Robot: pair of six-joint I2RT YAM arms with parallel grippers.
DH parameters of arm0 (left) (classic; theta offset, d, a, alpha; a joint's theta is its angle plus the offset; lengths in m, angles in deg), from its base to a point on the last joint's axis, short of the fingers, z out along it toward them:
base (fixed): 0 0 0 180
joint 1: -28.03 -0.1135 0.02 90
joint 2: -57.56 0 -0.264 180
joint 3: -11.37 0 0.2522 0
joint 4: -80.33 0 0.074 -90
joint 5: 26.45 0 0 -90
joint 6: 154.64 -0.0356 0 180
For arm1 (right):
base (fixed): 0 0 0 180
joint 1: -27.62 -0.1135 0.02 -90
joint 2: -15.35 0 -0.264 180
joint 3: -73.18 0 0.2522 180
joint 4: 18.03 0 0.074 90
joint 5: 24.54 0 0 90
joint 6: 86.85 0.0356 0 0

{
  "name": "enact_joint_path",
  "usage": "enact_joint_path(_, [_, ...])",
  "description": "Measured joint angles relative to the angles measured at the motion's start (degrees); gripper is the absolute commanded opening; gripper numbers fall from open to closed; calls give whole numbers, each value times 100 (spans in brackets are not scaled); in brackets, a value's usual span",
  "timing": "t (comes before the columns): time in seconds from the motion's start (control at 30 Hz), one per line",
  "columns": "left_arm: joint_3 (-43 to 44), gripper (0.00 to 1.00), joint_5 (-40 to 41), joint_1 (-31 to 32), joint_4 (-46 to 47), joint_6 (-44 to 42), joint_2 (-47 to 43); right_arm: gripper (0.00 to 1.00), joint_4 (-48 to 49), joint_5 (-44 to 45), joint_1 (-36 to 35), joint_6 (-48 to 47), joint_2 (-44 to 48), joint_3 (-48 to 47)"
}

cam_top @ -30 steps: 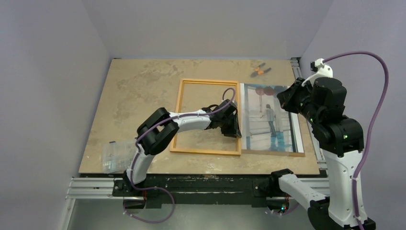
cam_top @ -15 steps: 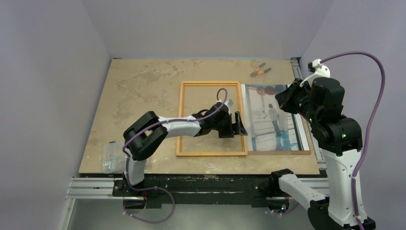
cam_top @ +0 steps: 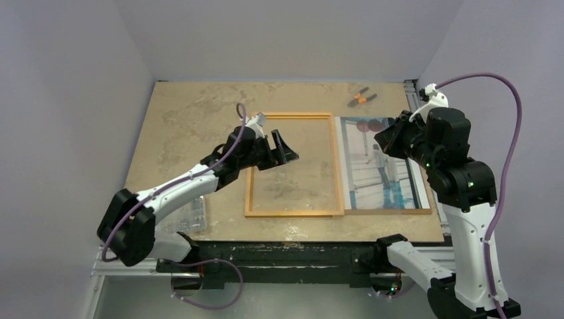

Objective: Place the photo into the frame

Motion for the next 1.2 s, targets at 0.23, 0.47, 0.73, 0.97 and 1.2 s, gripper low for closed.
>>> enact_joint_path(0.23, [-76,81,1040,-308,-1834,-850,-1338,0,160,-216,0,74,0,345])
enact_joint_path(0.47, [-223,78,2221,-315,-3377,-1329,-1464,0,323,-435,0,138,0,619])
enact_joint_path(0.73, [-656,67,2334,-315,-3624,-1373,-455,0,472,-535,0,173,0,863])
enact_joint_path(0.97, [-946,41,2253,-315,-3377,-1357,-214,0,490,-616,0,179,11,870])
enact_joint_path(1.2, [-1182,12,2081,-308,-2868,-1333,-319,0,538,-640,0,199,22,905])
